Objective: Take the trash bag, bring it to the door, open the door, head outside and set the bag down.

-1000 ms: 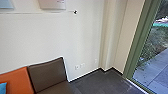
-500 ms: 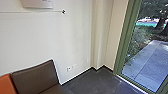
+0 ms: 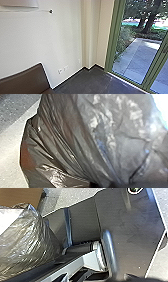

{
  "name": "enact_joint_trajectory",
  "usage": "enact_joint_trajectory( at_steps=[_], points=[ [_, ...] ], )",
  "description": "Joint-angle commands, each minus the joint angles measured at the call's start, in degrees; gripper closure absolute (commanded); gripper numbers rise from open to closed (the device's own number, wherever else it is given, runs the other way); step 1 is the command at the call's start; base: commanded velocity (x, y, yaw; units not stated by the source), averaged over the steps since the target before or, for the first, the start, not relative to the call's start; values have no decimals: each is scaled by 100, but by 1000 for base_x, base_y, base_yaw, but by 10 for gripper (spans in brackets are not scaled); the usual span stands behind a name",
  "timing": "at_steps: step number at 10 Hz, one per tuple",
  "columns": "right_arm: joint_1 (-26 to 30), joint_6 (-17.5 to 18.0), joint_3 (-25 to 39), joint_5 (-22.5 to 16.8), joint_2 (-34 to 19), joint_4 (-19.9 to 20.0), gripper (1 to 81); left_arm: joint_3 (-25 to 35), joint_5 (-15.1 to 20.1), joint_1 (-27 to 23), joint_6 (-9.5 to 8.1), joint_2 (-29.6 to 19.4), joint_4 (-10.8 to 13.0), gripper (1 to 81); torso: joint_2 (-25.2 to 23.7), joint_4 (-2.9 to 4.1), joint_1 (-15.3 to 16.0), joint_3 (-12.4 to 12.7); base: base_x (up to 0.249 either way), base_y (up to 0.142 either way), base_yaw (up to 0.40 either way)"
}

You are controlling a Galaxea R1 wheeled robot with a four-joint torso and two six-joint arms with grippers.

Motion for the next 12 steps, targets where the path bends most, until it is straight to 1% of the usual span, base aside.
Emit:
enact_joint_trajectory(
  at_steps=[1,2,3,4,7,9,12],
  points=[
    [221,-12,45,-299,16,-34,10,-12,413,-264,51,16,47,811,0,0,0,0,0,0,-288],
    [195,-12,36,-299,33,-51,10,-4,405,-238,59,16,47,811,0,0,0,0,0,0,-288],
    [160,-12,-25,-299,60,-52,10,14,168,-151,112,16,126,811,0,0,0,0,0,0,-288],
    [116,-12,-156,-307,103,-52,10,14,-70,-80,112,51,283,811,0,0,0,0,0,0,-288],
    [10,-30,-438,-308,323,-210,10,5,-79,-36,112,51,319,811,0,0,0,0,0,0,-288],
    [-7,-30,-544,-334,429,-219,10,5,-79,-36,112,60,319,811,0,0,0,0,0,0,-288],
    [-16,-30,-588,-360,447,-219,10,-4,-79,-36,112,104,398,811,0,0,0,2,0,0,-288]
  ],
)
